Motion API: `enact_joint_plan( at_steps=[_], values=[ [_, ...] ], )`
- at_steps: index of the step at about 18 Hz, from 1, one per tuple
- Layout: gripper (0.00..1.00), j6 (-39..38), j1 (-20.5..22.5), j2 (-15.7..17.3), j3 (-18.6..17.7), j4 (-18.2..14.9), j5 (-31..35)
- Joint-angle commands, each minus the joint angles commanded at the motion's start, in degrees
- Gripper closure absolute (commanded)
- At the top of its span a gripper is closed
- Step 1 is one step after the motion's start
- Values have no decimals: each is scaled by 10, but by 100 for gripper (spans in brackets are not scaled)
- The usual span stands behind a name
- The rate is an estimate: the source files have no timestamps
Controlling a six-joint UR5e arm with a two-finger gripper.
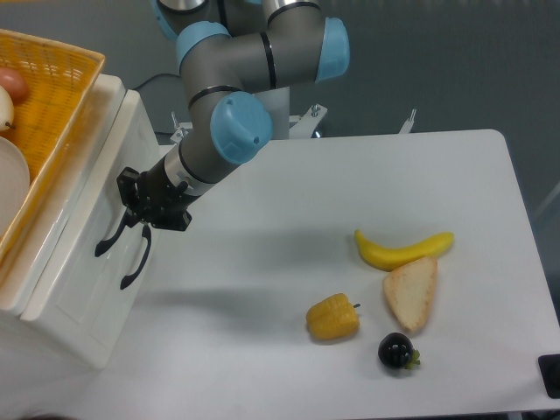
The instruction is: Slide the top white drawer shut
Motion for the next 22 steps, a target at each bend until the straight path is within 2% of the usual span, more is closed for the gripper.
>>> enact_joint_plan(
  at_steps=[1, 4, 7, 10, 12, 14, 15, 16, 19, 22],
  values=[
    [92, 1, 3, -3, 1, 6, 0],
    [73, 4, 30, -13, 4, 28, 5],
    [65, 7, 66, -15, 4, 30, 29],
    [56, 25, 112, -19, 21, 30, 51],
    [46, 53, 147, -25, 32, 32, 55],
    [38, 78, 185, -30, 43, 52, 55],
    [22, 87, 203, -35, 47, 66, 57],
    [0, 97, 216, -37, 51, 77, 75],
    [0, 149, 233, -54, 63, 98, 180],
    [0, 248, 250, -75, 74, 105, 230]
  ],
)
